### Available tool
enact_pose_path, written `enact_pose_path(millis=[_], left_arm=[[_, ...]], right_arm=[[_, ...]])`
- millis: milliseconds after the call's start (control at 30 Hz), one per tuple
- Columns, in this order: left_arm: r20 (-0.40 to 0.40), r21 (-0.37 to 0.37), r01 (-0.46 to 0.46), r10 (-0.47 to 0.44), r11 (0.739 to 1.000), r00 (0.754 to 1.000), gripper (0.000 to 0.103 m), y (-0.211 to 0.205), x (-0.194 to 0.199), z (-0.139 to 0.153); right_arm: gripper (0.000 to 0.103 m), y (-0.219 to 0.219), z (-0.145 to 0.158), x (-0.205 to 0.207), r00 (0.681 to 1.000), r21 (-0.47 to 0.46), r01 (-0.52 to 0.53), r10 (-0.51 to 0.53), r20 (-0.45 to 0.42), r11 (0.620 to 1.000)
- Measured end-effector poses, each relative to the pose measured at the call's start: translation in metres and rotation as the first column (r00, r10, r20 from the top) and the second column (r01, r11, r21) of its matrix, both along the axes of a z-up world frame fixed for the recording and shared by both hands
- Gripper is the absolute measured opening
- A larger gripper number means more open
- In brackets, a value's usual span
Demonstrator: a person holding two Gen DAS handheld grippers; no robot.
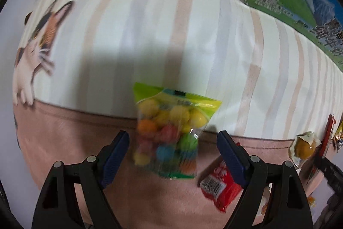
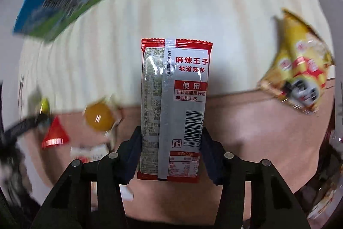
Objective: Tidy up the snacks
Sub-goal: 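Grasp the green candy bag with left tool while right tool grasps the red-white spicy strip pack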
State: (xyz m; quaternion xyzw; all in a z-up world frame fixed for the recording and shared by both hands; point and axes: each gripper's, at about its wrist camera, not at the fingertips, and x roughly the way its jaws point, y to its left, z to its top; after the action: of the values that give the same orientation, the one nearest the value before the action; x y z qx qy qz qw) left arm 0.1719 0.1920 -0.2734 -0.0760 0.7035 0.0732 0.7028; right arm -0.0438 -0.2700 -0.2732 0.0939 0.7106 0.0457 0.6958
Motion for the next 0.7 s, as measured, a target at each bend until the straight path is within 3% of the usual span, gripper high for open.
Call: enact_pose_path(millis=[33,67,133,400,533,700], left_arm=[[0.003,0.010,-0.002,0.002,1.000,1.000,0.061,0.000,0.001,-0.002],[0.002,0.020,-0.002,0.002,1.000,1.000,0.054,0.001,0.002,-0.005],[0.012,0.000,-0.018,0.018,1.000,1.000,0.049,0.005,0.003,-0.005],[-0.014,-0.034,-0.082,0.081,0.996,0.997,0.052,0.013,-0.030,-0.023],[-0.004,-0.034,-0.103,0.103,0.994,0.995,0.049,0.014,-0.030,-0.020],[0.013,-0.040,-0.132,0.132,0.990,0.991,0.045,0.019,-0.049,-0.007]], right_arm=[[0.062,0.000,0.000,-0.002,1.000,0.006,0.012,-0.012,0.000,1.000],[0.064,-0.001,0.000,-0.001,1.000,0.012,0.021,-0.021,-0.004,1.000],[0.067,-0.007,-0.002,0.003,0.998,0.029,0.059,-0.058,-0.016,0.998],[0.067,-0.016,-0.017,0.009,0.997,-0.013,0.082,-0.082,-0.007,0.997],[0.057,0.009,-0.020,0.003,0.999,-0.056,0.041,-0.040,0.018,0.998],[0.048,0.019,-0.006,-0.003,0.999,-0.029,0.020,-0.019,0.045,0.999]])
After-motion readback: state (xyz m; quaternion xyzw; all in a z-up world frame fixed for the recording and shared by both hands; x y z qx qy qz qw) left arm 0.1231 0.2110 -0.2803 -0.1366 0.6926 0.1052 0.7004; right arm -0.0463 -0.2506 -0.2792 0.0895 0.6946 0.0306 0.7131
